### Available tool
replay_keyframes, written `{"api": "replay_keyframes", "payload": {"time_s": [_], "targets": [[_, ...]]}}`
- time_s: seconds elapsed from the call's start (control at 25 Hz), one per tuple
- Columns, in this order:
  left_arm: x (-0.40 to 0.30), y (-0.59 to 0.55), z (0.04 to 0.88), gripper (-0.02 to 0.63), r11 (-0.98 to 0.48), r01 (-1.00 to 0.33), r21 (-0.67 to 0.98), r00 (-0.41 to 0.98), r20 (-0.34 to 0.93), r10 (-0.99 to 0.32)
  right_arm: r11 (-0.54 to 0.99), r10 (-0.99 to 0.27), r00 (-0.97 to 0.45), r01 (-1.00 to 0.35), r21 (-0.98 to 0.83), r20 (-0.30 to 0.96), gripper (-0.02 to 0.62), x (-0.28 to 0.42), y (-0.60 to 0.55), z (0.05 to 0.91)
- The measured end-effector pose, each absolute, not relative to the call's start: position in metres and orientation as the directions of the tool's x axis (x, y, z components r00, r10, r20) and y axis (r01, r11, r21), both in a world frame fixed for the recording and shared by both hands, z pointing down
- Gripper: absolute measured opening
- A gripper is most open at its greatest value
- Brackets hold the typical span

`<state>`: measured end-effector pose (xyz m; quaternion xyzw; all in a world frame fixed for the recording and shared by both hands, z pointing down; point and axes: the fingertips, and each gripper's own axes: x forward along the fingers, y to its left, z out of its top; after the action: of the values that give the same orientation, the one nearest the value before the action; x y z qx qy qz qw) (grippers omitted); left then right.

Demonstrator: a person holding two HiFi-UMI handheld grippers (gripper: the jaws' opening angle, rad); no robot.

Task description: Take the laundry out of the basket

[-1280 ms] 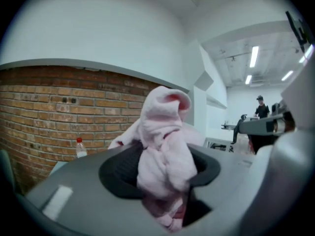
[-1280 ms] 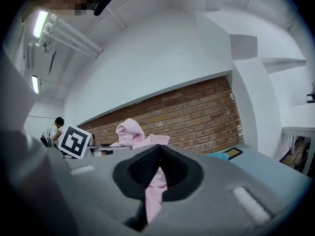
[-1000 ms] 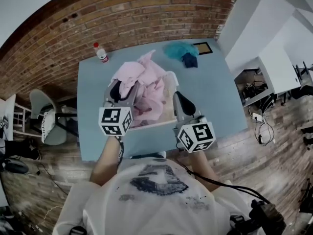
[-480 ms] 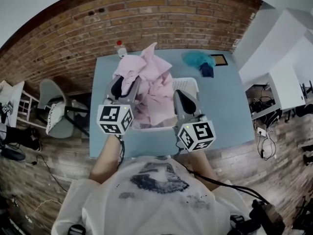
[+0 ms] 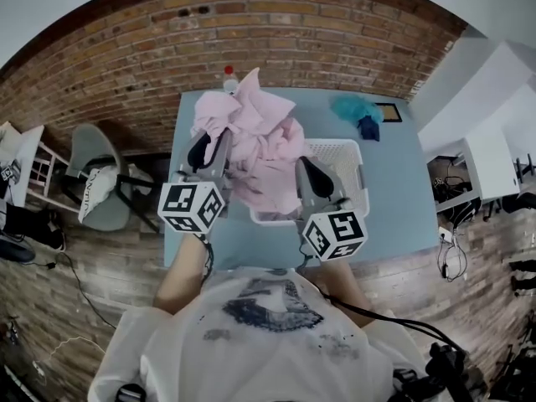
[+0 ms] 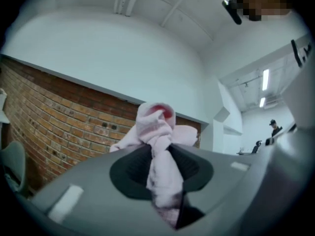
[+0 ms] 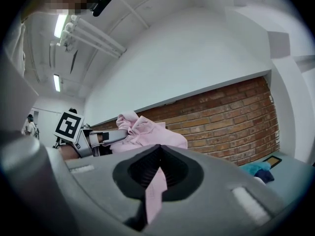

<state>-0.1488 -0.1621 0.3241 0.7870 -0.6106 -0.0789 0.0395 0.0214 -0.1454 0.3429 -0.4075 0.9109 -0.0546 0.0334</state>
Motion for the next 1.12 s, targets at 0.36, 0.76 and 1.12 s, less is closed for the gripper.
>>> {"api": "replay_keyframes", "payload": {"time_s": [0.36,0.76,1.12], "targets": [[-0.209,-0.15,0.333,0.086,-0.236,-0.941,0.242,0.22,-0.093,-0.971,0.678,-0.731,-0.682,-0.726,-0.119,-0.005,-0.003,-0.035,-0.141,0.345],[-0.269,-0.131,0.33,0.08,-0.185,-0.971,0.151,0.174,-0.084,-0.981,0.708,-0.702,-0.712,-0.695,-0.124,-0.011,-0.003,-0.098,-0.13,0.347],[-0.323,-0.113,0.383,0.069,-0.091,-0.994,0.059,0.093,0.037,-0.995,0.736,-0.669,-0.743,-0.662,-0.142,-0.006,-0.003,-0.147,-0.122,0.359]]}}
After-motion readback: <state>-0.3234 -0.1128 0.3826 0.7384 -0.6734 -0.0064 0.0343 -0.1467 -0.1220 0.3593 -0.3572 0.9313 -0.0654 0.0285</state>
